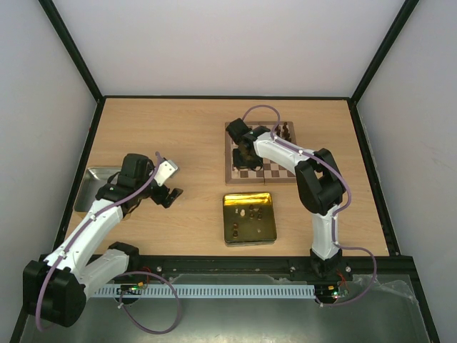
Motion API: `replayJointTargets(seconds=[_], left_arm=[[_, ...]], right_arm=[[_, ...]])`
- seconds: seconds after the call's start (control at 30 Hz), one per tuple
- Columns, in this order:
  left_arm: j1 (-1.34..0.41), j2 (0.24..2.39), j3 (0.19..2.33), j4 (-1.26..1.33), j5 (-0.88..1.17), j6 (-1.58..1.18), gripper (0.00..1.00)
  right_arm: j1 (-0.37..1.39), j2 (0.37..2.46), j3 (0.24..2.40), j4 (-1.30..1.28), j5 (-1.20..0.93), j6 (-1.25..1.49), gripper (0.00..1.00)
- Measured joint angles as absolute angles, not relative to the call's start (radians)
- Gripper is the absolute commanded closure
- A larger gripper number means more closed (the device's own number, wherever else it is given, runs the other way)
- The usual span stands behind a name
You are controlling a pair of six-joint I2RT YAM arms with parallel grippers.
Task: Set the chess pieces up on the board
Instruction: Place the chess piece on the chessboard.
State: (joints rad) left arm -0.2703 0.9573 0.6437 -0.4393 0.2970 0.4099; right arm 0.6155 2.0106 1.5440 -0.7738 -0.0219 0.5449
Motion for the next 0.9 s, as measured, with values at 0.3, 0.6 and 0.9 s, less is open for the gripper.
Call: replayJointTargets(seconds=[0.3,0.6,0.9], left_arm=[[-0.27,0.957,0.643,-0.439,0.296,0.41,0.01],[-0.27,0.957,0.64,-0.439,0.295,0.41,0.01],[-0.27,0.957,0.64,-0.439,0.295,0.41,0.01]], right_arm=[[0.616,2.011,1.544,-0.773,-0.029,0.545,0.85],[0.616,2.011,1.544,-0.772,-0.046,0.545,0.86],[0.616,2.011,1.544,-0.773,-0.045,0.544,0.8]])
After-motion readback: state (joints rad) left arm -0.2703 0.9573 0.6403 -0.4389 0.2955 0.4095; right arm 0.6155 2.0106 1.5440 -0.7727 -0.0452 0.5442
